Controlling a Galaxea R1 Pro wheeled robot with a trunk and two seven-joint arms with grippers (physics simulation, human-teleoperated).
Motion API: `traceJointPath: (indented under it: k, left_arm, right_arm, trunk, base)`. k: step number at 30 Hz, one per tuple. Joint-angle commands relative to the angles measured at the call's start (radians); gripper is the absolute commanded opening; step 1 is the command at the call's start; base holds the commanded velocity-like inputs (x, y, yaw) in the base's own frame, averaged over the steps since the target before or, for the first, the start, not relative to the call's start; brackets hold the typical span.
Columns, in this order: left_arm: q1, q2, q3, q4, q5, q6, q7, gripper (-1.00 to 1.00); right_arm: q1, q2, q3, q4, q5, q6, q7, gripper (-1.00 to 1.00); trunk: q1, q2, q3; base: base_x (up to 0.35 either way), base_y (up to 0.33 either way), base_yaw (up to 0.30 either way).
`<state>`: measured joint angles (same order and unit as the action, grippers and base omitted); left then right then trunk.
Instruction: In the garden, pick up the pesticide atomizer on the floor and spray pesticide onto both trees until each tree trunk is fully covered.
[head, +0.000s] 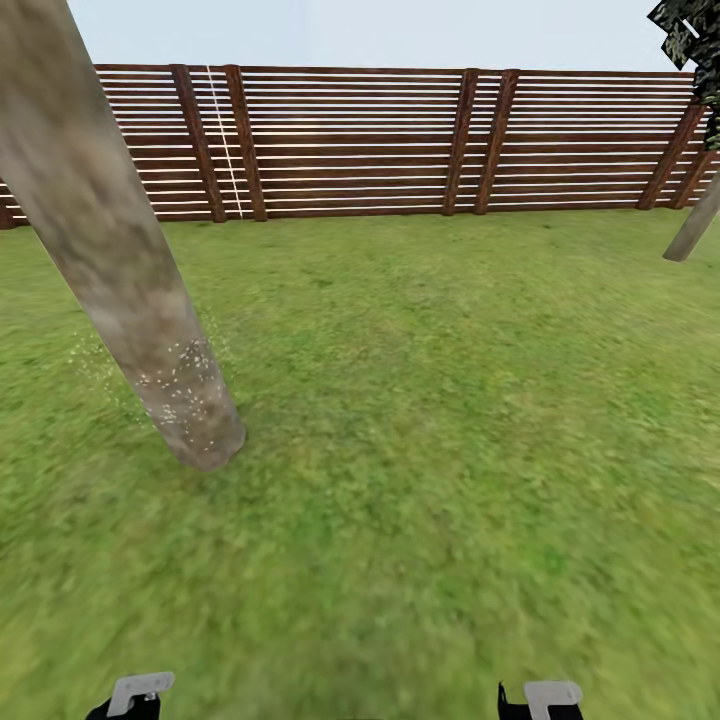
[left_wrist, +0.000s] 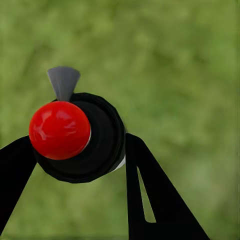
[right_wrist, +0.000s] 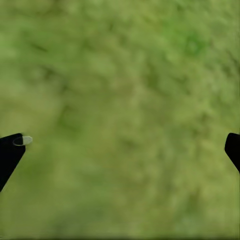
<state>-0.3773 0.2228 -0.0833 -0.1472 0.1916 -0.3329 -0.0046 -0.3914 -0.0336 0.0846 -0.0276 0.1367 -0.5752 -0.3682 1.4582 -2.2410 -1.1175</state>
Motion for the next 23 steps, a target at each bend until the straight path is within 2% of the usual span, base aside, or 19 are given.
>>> traceJointPath:
  k: [1, 23]
  left_arm:
    - [0.000, 0.000, 0.000, 0.000, 0.000, 0.000, 0.000, -1.00]
    - [0.000, 0.007, 0.001, 0.000, 0.000, -0.020, 0.000, -1.00]
  right_arm:
    - [0.000, 0.001, 0.000, 0.000, 0.000, 0.000, 0.000, 1.00]
    - [0.003, 0.001, 0.000, 0.000, -0.002, 0.000, 0.000, 1.00]
  trunk:
    - [0.000, 0.000, 0.000]
    - [0.000, 0.000, 0.000]
  base:
    - [0.000, 0.000, 0.000]
    - [0.000, 0.000, 0.000]
